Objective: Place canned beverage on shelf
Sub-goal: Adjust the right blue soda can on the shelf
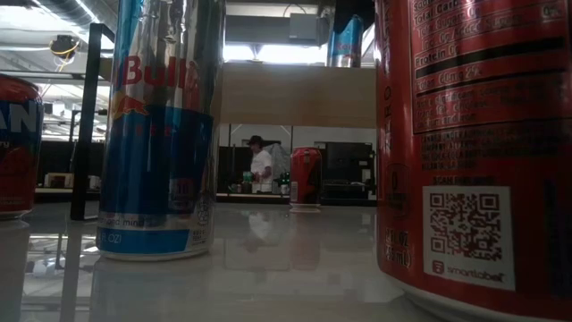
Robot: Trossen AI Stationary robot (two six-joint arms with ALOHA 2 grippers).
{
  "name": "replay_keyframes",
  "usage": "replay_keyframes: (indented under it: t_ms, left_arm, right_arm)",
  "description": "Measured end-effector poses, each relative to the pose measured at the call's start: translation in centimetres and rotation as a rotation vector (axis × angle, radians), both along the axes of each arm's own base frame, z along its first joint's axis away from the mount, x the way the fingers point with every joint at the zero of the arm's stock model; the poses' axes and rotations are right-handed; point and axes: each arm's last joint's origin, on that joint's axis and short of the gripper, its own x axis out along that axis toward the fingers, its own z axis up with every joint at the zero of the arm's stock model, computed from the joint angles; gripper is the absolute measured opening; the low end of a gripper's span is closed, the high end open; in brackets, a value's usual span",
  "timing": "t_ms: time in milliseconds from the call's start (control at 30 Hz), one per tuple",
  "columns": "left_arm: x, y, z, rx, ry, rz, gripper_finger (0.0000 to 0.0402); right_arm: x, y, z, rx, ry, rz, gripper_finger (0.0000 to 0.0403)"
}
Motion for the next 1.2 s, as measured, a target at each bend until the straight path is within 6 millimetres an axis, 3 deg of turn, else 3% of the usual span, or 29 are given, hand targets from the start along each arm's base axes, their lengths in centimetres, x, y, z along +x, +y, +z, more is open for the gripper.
replay_keyframes:
  t_ms: [1200]
  left_arm:
    - [0.0,0.0,0.0,0.0,0.0,0.0,0.0295]
  right_arm:
    - [0.01,0.02,-0.01,0.006,-0.001,0.007,0.0243]
